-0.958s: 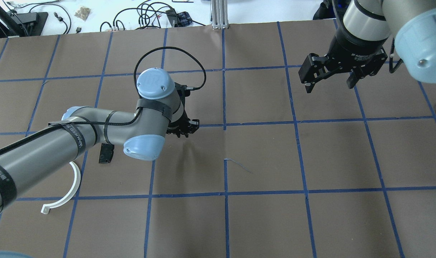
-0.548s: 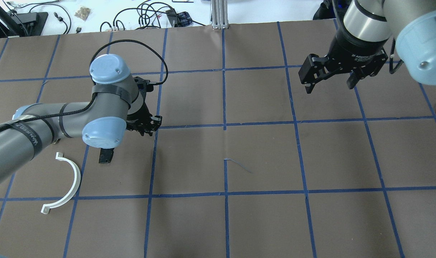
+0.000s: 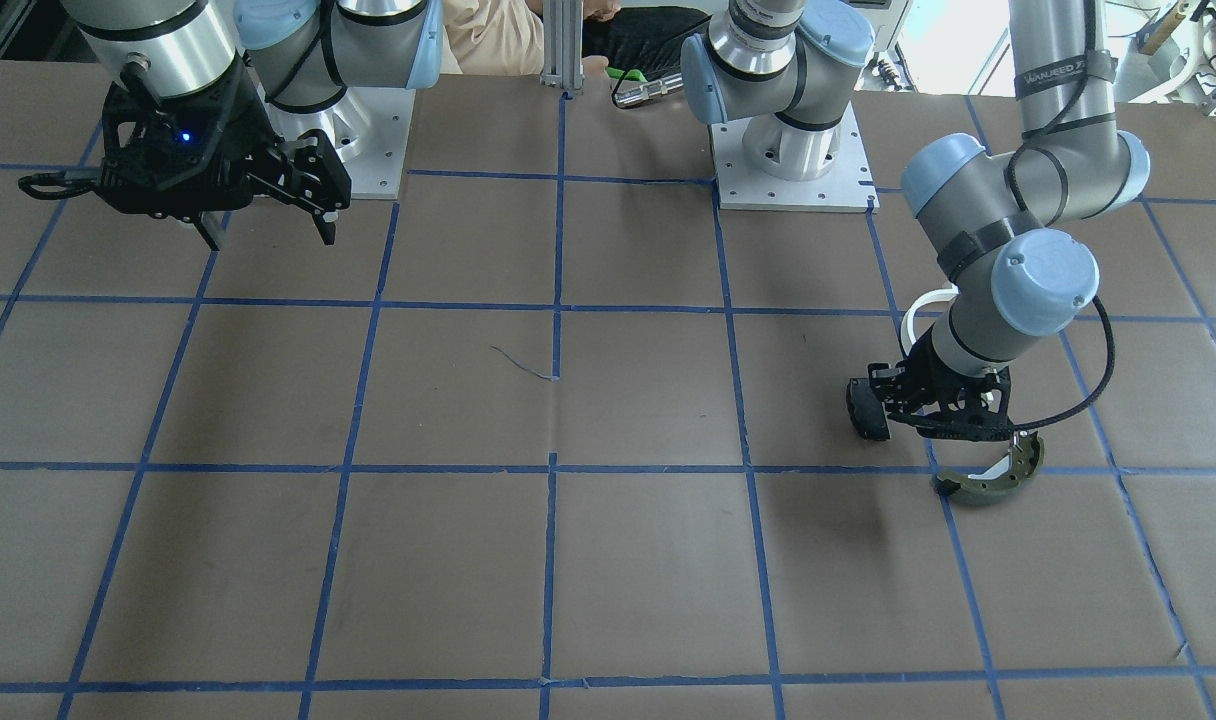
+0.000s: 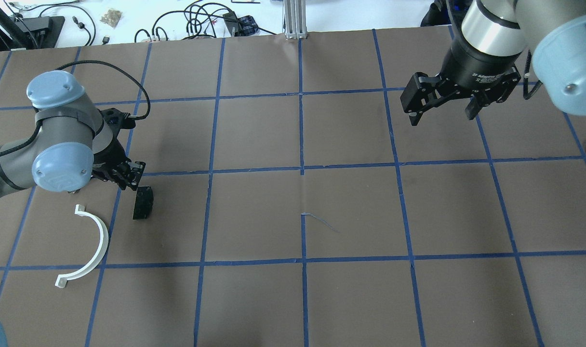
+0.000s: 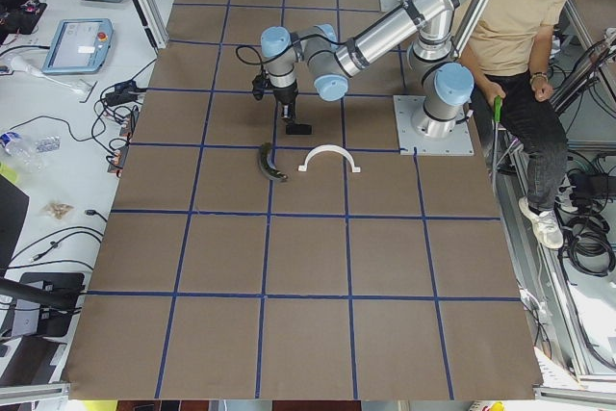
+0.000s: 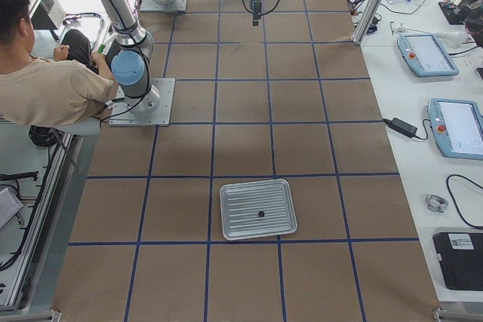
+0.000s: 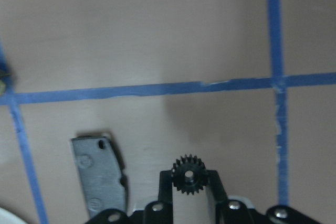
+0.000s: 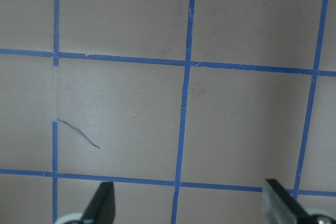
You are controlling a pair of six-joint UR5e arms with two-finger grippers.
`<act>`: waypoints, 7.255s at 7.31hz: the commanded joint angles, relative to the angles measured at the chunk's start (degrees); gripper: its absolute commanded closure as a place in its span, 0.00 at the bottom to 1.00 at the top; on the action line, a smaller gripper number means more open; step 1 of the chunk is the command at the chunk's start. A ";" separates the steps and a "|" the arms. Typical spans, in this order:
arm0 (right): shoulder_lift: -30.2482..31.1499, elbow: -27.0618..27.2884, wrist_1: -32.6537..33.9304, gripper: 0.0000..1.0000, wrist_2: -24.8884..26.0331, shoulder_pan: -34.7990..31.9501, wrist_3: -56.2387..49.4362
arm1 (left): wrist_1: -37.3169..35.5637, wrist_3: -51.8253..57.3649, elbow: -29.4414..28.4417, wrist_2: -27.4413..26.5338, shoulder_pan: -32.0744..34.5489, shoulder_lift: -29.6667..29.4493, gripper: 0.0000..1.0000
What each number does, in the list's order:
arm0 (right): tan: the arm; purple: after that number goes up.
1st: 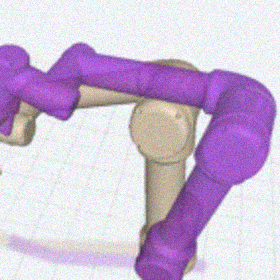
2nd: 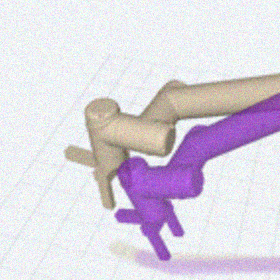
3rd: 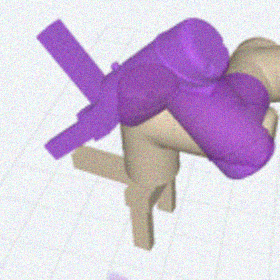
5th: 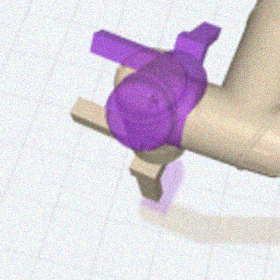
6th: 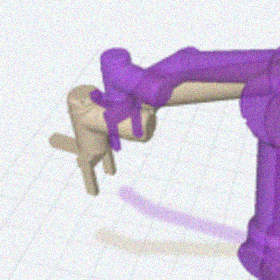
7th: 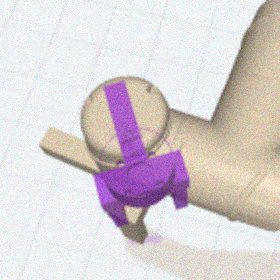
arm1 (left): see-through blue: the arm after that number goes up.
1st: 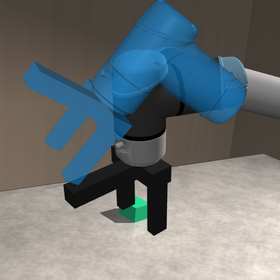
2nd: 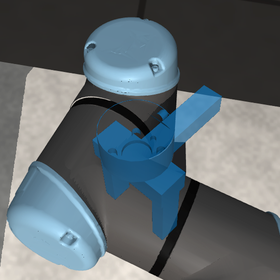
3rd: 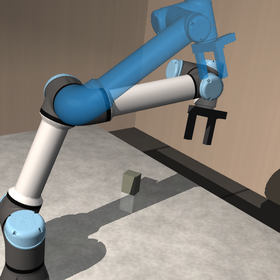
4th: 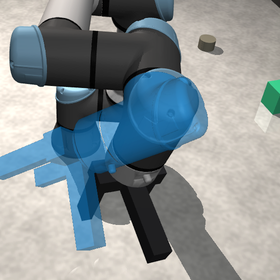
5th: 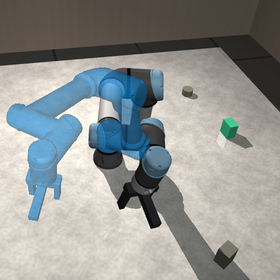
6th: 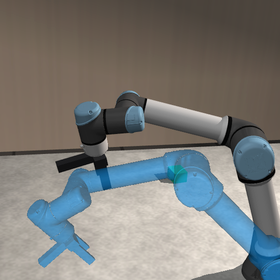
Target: Place bearing gear from tray to pile
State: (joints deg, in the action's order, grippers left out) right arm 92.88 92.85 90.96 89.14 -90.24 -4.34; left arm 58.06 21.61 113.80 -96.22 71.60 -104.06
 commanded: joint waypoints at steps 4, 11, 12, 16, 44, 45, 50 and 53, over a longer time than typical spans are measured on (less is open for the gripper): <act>0.20 0.05 0.00 0.00 0.07 -0.02 -0.05 | -1.37 1.24 -0.77 -2.13 -2.08 -3.96 0.11; 0.55 1.36 0.00 0.00 0.07 -0.02 -0.14 | 4.22 -6.56 -1.64 -1.26 7.75 4.72 0.00; 0.90 1.45 0.27 0.00 -0.02 -0.02 0.21 | 8.77 -8.85 -3.30 3.10 8.90 6.40 0.00; 0.81 1.81 1.50 0.00 -0.02 -0.02 0.30 | 22.33 -13.35 -7.19 5.34 12.51 14.13 0.00; -41.46 -9.09 29.71 0.12 1.12 55.44 -58.67 | 26.57 -23.19 -22.83 3.84 22.79 14.59 0.00; -41.46 -9.27 29.71 0.21 1.47 55.44 -58.67 | 26.57 -23.11 -22.83 3.84 22.79 14.59 0.00; -41.55 -9.26 29.71 0.50 2.52 55.44 -58.67 | 26.66 -23.11 -22.74 3.84 22.79 14.67 0.00; -42.16 -8.92 31.38 0.50 2.44 55.44 -58.67 | 26.57 -23.11 -22.83 3.84 22.79 14.59 0.00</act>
State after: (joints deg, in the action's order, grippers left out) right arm 51.09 83.78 121.76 91.62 -34.80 -63.02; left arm 84.65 -1.49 90.98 -92.37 94.39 -89.40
